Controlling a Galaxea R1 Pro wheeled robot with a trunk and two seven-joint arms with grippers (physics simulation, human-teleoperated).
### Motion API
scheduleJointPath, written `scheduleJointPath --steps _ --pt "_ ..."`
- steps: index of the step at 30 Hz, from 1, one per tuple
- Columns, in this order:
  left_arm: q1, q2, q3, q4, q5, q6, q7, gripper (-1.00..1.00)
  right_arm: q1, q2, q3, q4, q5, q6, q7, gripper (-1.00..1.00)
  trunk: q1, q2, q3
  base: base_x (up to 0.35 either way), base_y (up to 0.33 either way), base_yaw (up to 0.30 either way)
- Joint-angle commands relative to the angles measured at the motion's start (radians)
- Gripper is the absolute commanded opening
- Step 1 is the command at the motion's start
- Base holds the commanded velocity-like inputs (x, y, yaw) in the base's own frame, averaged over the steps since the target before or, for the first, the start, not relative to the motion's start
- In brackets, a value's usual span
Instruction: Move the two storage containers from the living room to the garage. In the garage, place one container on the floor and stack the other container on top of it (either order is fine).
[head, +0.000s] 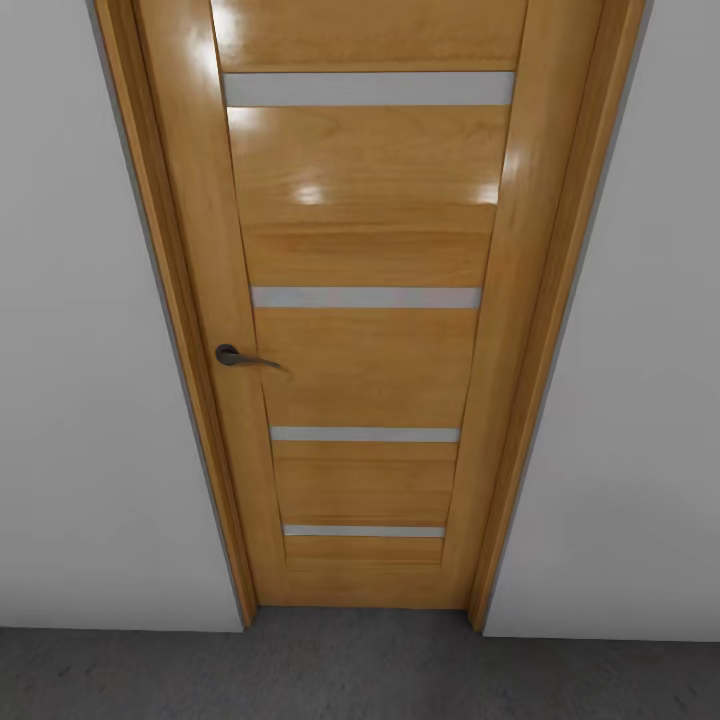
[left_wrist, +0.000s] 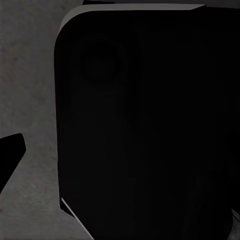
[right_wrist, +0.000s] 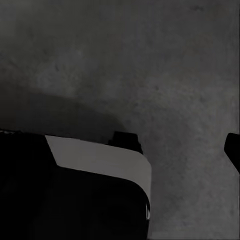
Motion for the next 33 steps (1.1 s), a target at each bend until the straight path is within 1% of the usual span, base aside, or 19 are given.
scheduleJointPath --steps 1,2,4,7,9,12,14,16,17,18,19,20,21,22,23,24,26,27,33 --pt "0.000 0.000 0.000 -0.001 0.005 0.000 0.001 1.00 0.000 0.000 0.000 -0.066 0.010 0.056 0.001 1.00 0.000 -0.001 -0.001 0.000 0.000 0.000" --pt "0.000 0.000 0.000 -0.001 0.005 0.000 0.001 1.00 0.000 -0.001 0.000 -0.127 0.010 0.092 0.001 1.00 0.000 -0.001 -0.001 0.000 0.000 0.000" --pt "0.000 0.000 0.000 -0.001 0.005 0.000 0.001 1.00 0.000 0.000 0.000 -0.208 0.010 0.125 0.002 1.00 0.000 -0.001 -0.001 0.000 0.000 0.000" --pt "0.000 0.000 0.000 -0.001 0.005 0.000 0.001 1.00 -0.006 0.000 0.001 -0.287 0.010 0.150 0.002 1.00 0.000 -0.001 -0.001 0.000 0.000 0.000" --pt "0.000 0.000 0.000 -0.001 0.005 -0.001 0.001 1.00 -0.024 0.000 0.001 -0.308 0.010 0.157 0.003 1.00 0.000 -0.001 -0.001 0.000 0.000 0.000" --pt "0.000 0.000 0.000 -0.001 0.005 -0.001 0.001 1.00 -0.102 0.002 0.002 -0.315 0.013 0.173 0.002 1.00 0.000 -0.001 -0.001 0.000 0.000 0.000" --pt "0.000 0.000 0.000 -0.001 0.005 -0.001 0.001 1.00 -0.202 0.003 0.008 -0.268 0.031 0.189 0.001 1.00 0.000 -0.001 -0.001 0.000 0.000 0.000" --pt "0.000 0.000 0.000 -0.001 0.005 -0.001 0.001 1.00 -0.256 0.004 0.011 -0.235 0.044 0.194 0.001 1.00 0.000 -0.001 -0.001 0.000 0.000 0.000" --pt "0.000 -0.001 0.000 -0.001 0.005 -0.001 0.001 1.00 -0.311 0.004 0.013 -0.202 0.057 0.197 0.002 1.00 0.000 -0.001 -0.001 0.000 0.000 0.000" --pt "0.000 -0.001 0.000 -0.001 0.005 -0.001 0.001 1.00 -0.337 0.005 0.016 -0.186 0.065 0.198 0.002 1.00 0.000 -0.001 -0.001 0.000 0.000 0.000" --pt "0.000 -0.001 0.000 -0.001 0.005 -0.002 0.001 1.00 -0.386 0.007 0.026 -0.157 0.087 0.200 0.003 1.00 0.000 -0.001 -0.001 0.000 0.000 0.000" --pt "0.000 -0.001 0.000 -0.001 0.005 -0.002 0.001 1.00 -0.451 0.023 0.058 -0.127 0.135 0.202 0.002 1.00 0.000 -0.001 -0.001 0.000 0.000 0.000" --pt "0.000 0.000 0.000 -0.002 0.005 -0.002 0.001 1.00 -0.526 0.072 0.110 -0.104 0.219 0.198 0.000 1.00 0.000 -0.001 -0.001 0.000 0.000 0.000" --pt "0.000 0.000 0.000 -0.002 0.005 -0.002 0.001 1.00 -0.541 0.092 0.122 -0.101 0.247 0.197 -0.002 1.00 0.000 -0.001 -0.001 0.000 0.000 0.000" --pt "0.000 0.000 0.000 -0.002 0.005 -0.002 0.001 1.00 -0.547 0.103 0.126 -0.101 0.260 0.197 -0.003 1.00 0.000 -0.001 -0.001 0.000 0.000 0.000" --pt "0.000 0.000 0.000 -0.002 0.005 -0.002 0.000 1.00 -0.559 0.127 0.132 -0.103 0.285 0.198 -0.006 1.00 0.000 -0.001 -0.001 0.000 0.000 0.000" --pt "0.000 0.000 0.000 -0.002 0.005 -0.002 0.000 1.00 -0.574 0.151 0.137 -0.105 0.308 0.200 -0.008 1.00 0.000 -0.001 -0.001 0.000 0.000 0.000" --pt "0.000 0.000 0.000 -0.002 0.005 -0.002 0.000 1.00 -0.598 0.167 0.139 -0.107 0.326 0.201 -0.009 1.00 0.000 -0.001 -0.001 0.000 0.000 0.000" --pt "0.000 0.000 0.000 -0.002 0.005 -0.002 0.001 1.00 -0.709 0.167 0.142 -0.113 0.345 0.206 -0.004 1.00 0.000 -0.001 -0.001 0.000 0.000 0.000"
